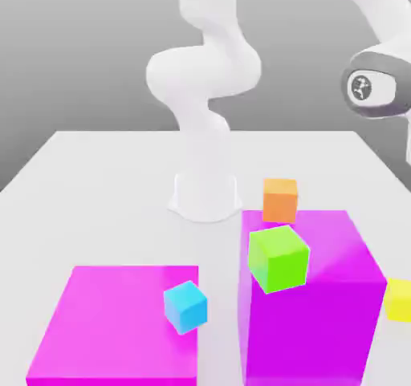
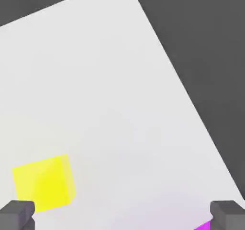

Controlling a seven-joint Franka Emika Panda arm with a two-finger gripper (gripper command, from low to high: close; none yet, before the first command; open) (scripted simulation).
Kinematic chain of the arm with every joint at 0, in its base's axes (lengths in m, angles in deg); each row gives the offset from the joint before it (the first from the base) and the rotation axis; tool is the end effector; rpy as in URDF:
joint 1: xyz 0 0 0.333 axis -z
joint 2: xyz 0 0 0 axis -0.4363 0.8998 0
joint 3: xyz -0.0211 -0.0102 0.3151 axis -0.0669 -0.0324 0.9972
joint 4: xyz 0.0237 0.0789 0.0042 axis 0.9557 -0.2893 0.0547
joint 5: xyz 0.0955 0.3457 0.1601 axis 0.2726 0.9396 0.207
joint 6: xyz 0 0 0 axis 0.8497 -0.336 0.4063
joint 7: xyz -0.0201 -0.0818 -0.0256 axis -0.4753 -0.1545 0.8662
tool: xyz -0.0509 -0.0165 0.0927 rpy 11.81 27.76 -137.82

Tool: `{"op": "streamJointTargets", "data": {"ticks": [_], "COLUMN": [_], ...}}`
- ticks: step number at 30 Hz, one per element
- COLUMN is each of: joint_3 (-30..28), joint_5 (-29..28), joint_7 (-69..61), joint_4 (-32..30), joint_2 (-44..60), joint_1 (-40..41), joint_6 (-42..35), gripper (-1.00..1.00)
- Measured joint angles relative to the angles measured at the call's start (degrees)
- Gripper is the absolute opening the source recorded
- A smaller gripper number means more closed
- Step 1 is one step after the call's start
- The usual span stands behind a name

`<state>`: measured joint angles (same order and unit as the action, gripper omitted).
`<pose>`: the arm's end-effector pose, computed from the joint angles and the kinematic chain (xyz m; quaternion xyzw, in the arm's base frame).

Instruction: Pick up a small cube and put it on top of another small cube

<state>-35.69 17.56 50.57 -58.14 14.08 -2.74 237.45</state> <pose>0.3791 0.3260 0.2455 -0.9738 -0.2241 -0.0323 0.0191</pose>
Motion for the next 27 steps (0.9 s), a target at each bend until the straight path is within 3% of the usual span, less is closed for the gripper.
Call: {"op": "streamJointTargets", "data": {"ticks": [7,8,15,20,27], "joint_3": [-3.13,-3.63,-3.53,-0.57,-3.55], "joint_5": [-7.61,-8.02,-8.10,-4.13,-0.21], "joint_7": [2.37,2.68,2.73,-0.24,-2.01], "joint_4": [1.20,1.44,1.41,-0.08,12.50], "joint_2": [14.67,15.87,15.74,7.21,9.13], "joint_1": [-5.61,-6.03,-5.96,-3.61,1.33], "joint_6": [8.91,9.84,9.67,2.55,-12.50], "gripper": [0.00,-1.00,-1.00,-1.00,-1.00]}}
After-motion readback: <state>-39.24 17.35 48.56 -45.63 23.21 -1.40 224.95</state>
